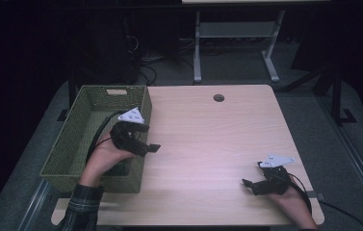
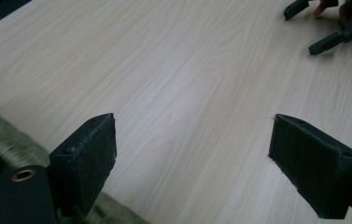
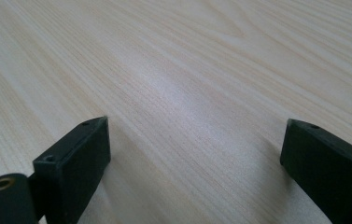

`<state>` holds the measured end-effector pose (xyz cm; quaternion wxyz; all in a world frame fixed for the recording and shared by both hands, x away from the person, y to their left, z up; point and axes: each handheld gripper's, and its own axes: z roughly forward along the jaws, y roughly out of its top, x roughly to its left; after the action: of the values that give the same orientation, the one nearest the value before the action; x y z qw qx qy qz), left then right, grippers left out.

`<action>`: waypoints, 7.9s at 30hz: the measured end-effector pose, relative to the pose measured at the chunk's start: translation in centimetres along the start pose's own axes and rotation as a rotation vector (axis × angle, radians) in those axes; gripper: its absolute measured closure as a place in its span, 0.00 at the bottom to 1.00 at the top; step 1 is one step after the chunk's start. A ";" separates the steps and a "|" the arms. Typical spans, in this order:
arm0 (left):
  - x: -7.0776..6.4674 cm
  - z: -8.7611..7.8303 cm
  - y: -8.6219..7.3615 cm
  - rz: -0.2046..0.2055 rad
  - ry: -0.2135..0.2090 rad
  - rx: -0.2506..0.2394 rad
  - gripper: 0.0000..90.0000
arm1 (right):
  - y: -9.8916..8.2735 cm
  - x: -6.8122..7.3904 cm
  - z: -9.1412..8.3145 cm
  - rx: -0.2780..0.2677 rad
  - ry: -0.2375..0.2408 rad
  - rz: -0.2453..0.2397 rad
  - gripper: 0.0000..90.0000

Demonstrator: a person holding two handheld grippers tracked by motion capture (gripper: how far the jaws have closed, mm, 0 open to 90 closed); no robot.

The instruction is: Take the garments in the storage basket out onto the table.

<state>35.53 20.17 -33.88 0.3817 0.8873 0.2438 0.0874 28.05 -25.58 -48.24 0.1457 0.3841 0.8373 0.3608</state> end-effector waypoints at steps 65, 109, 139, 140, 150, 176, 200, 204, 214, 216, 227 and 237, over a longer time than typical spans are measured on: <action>8.3 -1.6 -9.5 -0.256 0.123 0.260 0.80 | 0.0 0.0 0.0 0.001 0.001 0.002 0.09; 6.7 -11.9 -4.2 -0.343 0.165 -0.103 0.92 | 0.0 0.0 0.0 -0.001 0.000 0.003 0.09; 4.9 -16.7 1.8 -0.264 0.132 -0.267 0.92 | 0.0 -0.1 0.0 0.000 -0.010 0.012 0.09; 4.9 -16.7 1.8 -0.264 0.132 -0.267 0.92 | 0.0 -0.1 0.0 0.000 -0.010 0.012 0.09; 3.8 -14.7 3.0 -0.237 0.043 -0.297 0.92 | 0.0 -0.1 0.0 -0.001 -0.010 0.010 0.09; -0.2 -6.2 7.2 -0.153 -0.075 -0.309 0.92 | 0.0 -0.1 0.0 0.000 -0.010 0.011 0.09; -4.3 3.8 8.1 -0.128 -0.170 -0.265 0.93 | 0.0 0.0 0.0 0.002 -0.008 0.019 0.09; -4.9 5.2 8.0 -0.119 -0.173 -0.262 0.92 | 0.0 0.0 0.0 0.002 -0.008 0.018 0.09; -5.8 9.4 6.9 -0.129 -0.189 -0.258 0.92 | 0.0 0.0 0.0 0.003 -0.009 0.015 0.09; -6.0 10.2 6.7 -0.127 -0.183 -0.249 0.92 | 0.0 0.0 0.0 0.003 -0.009 0.014 0.09; -6.6 15.0 5.4 -0.139 -0.206 -0.194 0.92 | 0.0 0.0 0.0 0.005 -0.008 0.011 0.09; -6.6 19.2 3.9 -0.156 -0.200 -0.096 0.92 | 0.0 0.0 0.0 0.005 -0.009 0.010 0.09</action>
<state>37.81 2.35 -44.20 0.4517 0.8506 0.2684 -0.0200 28.06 -25.63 -48.22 0.1465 0.3901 0.8356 0.3578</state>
